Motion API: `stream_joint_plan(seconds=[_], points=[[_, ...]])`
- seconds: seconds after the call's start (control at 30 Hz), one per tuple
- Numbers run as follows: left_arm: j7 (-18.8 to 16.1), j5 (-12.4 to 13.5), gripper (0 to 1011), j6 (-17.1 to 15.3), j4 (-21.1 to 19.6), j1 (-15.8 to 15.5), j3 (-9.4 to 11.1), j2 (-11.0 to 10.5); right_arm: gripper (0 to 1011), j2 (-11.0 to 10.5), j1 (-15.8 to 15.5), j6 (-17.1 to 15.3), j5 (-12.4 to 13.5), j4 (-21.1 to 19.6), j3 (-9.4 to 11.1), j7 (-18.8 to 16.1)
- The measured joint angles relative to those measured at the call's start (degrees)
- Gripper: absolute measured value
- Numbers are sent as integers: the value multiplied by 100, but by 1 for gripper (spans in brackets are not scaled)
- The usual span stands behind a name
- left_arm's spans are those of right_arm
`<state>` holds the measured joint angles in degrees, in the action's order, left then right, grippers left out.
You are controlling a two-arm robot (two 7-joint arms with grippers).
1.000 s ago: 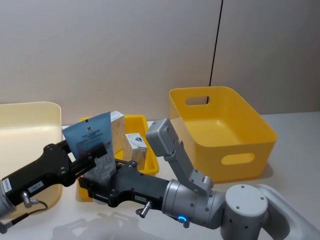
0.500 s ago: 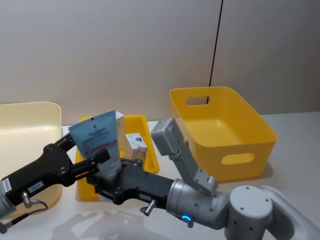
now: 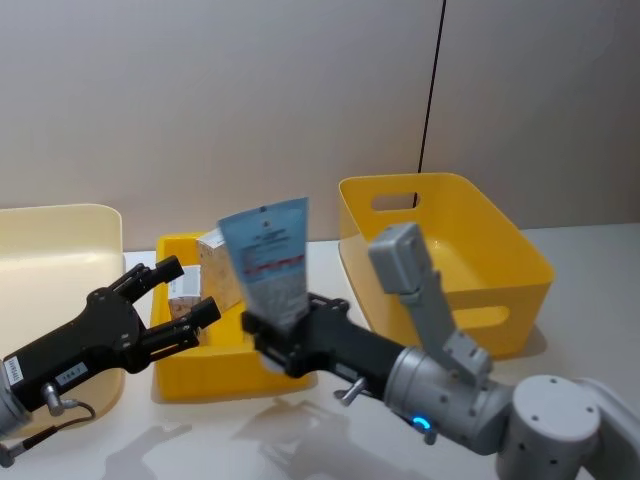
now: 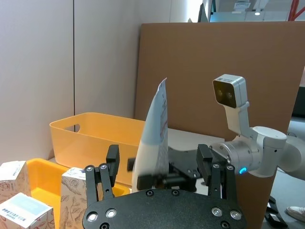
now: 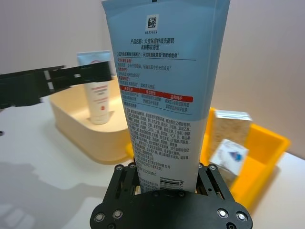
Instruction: Bimanual collaborative sorting of washing and personal care products
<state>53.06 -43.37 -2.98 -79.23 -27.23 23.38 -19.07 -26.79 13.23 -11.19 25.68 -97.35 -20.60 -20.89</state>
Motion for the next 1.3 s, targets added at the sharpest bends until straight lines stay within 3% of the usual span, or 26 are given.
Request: stream_joint_plan(seconds=[0.57,1.07,1.3], points=[[0,-1,1004,0,0,0,0,0,483,-107,-237,296,-280,-101,714,839],[0,-1,1004,0,1,0,0,0,482,30,240,852,-806,526,1192,1580],[0,-1,1003,0,0,0,0,0,482,131,505,865,-1050,910,1313,1940]])
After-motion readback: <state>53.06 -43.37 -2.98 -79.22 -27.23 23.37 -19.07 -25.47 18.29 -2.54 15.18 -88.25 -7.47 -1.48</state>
